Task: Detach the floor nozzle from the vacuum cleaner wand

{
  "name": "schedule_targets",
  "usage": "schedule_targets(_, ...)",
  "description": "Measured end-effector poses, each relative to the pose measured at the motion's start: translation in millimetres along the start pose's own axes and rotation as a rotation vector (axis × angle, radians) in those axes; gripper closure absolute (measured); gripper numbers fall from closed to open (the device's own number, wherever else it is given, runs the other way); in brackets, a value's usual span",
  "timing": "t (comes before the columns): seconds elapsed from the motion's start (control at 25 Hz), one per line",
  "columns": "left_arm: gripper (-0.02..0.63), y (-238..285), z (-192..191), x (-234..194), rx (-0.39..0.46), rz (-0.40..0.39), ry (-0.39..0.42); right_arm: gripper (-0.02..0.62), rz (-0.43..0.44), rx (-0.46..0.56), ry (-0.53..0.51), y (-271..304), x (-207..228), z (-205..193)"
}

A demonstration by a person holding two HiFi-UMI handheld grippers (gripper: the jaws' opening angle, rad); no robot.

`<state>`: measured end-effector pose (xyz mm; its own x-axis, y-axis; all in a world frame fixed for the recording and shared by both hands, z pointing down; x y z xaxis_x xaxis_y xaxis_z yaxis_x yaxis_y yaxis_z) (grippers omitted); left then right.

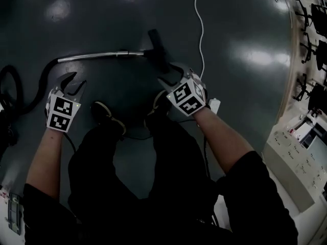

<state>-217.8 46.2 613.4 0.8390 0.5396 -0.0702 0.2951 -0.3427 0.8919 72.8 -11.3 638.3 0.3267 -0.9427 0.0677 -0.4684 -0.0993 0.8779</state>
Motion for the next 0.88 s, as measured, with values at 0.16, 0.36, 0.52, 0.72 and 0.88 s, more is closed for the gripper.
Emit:
schedule_targets(0.16, 0.428, -126, 46, 15, 0.084, 0.083, -0.084, 0.347, -0.087, 0.078, 0.253, -124, -9, 23)
schedule_targets(0.36, 0.427, -263, 133, 51, 0.274, 0.185, -0.161, 0.347, -0.112, 0.179, 0.407, -247, -23, 53)
schedule_targets(0.52, 0.426, -360, 183, 68, 0.460, 0.239, -0.252, 0.347, -0.096, 0.283, 0.409, -321, -63, 102)
schedule_targets(0.72, 0.432, -436, 182, 97, 0.602, 0.201, -0.239, 0.347, -0.146, 0.426, 0.395, -400, -129, 159)
schedule_targets(0.88, 0.443, -488, 179, 149, 0.688, 0.128, -0.172, 0.353, -0.184, 0.523, 0.361, -458, -181, 191)
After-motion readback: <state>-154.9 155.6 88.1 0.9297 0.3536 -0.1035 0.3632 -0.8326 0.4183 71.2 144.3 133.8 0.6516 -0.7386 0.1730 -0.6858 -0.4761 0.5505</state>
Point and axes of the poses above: the fingertips, and each gripper's own axes: y forward along the fingers, x to its right, z out of its top, the point moved 2 cm from there along -y, backward along the fingers, and after that the axes turned 3 degrees about -y, right-handed, at the moved point
